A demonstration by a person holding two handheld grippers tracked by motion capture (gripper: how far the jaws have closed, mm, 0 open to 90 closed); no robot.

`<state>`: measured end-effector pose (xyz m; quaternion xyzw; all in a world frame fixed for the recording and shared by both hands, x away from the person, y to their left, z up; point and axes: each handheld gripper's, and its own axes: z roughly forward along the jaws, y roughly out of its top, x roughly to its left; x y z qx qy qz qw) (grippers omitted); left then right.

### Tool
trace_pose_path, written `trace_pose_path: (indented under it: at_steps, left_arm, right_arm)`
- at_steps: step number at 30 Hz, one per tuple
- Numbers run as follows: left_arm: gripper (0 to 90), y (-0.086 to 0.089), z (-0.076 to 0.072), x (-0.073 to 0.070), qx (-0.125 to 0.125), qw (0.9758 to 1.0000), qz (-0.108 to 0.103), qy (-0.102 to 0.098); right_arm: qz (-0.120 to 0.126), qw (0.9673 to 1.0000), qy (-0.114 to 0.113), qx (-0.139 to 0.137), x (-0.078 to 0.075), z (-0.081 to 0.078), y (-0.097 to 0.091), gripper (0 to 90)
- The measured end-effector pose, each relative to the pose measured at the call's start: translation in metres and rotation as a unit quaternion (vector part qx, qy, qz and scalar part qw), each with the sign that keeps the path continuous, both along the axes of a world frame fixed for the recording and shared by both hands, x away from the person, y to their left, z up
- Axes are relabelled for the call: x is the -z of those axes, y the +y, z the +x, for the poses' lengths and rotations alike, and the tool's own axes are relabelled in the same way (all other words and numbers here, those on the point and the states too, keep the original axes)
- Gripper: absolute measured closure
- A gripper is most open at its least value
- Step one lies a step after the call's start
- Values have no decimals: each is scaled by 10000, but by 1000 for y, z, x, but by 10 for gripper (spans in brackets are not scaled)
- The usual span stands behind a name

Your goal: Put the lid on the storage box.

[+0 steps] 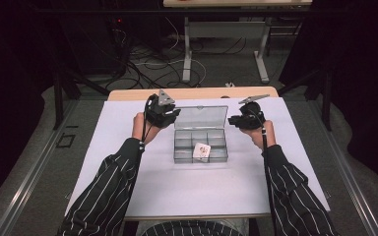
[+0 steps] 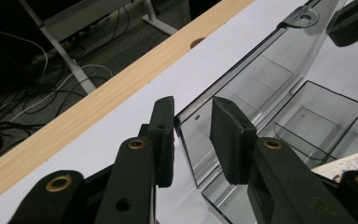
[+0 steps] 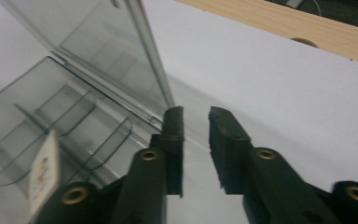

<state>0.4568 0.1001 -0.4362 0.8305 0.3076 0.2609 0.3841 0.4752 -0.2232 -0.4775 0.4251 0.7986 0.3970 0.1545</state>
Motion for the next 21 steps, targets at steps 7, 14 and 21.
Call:
trace_pose_path:
  at_steps: [7,14,21]
  left_arm:
    - [714,1,-7,0,77,9999,-84,114]
    - [725,2,-15,-1,200,9997,-14,160]
    - [720,4,-28,2,276,9994,24,207]
  right_arm:
    - [190,9996,-112,-152,-15,-6,11,641]
    - [192,9992,-227,-266,-24,-14,20,682]
    - [32,9992,-229,-312,-27,-23,20,705]
